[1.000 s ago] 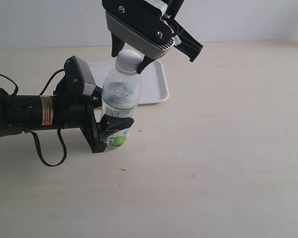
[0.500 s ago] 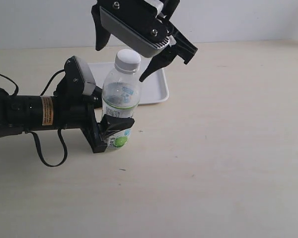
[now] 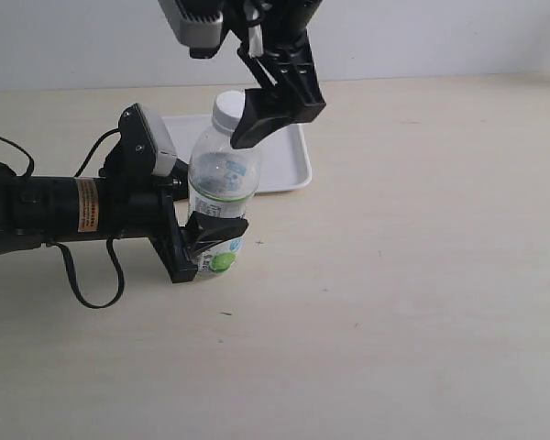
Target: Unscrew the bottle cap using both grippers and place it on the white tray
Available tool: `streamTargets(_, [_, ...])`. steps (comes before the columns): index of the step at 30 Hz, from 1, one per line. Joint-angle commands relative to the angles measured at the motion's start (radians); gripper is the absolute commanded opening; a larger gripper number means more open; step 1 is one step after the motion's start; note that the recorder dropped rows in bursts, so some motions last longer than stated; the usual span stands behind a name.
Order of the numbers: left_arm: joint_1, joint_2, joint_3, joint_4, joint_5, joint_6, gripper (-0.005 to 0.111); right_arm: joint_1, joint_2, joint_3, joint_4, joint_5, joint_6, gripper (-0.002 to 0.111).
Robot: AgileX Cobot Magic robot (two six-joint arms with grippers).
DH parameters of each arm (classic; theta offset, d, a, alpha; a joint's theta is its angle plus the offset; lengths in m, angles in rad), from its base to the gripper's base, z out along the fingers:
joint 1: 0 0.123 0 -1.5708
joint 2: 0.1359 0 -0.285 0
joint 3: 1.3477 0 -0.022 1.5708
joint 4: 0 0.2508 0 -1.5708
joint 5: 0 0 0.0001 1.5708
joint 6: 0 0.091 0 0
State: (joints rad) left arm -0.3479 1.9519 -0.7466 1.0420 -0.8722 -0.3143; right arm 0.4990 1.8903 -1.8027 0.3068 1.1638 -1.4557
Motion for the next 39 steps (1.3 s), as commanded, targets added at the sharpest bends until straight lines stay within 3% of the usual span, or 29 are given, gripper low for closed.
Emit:
streamTargets(1, [-0.002, -0.009, -0.001, -0.009, -0.033, -0.004, 0.000, 0.002, -0.022, -0.008, -0.002, -0.012, 0.252, 0.093])
streamTargets(9, [-0.002, -0.009, -0.001, -0.009, -0.043, -0.004, 0.000, 0.002, -0.022, -0.008, -0.017, 0.018, 0.724, 0.093])
streamTargets(19, [-0.002, -0.009, -0.001, -0.009, -0.050, -0.004, 0.000, 0.002, -0.022, -0.008, -0.075, 0.037, 1.031, 0.093])
streamTargets(39, [-0.002, -0.009, -0.001, -0.009, -0.050, 0.000, 0.000, 0.002, -0.011, -0.008, -0.074, 0.054, 1.249, 0.090])
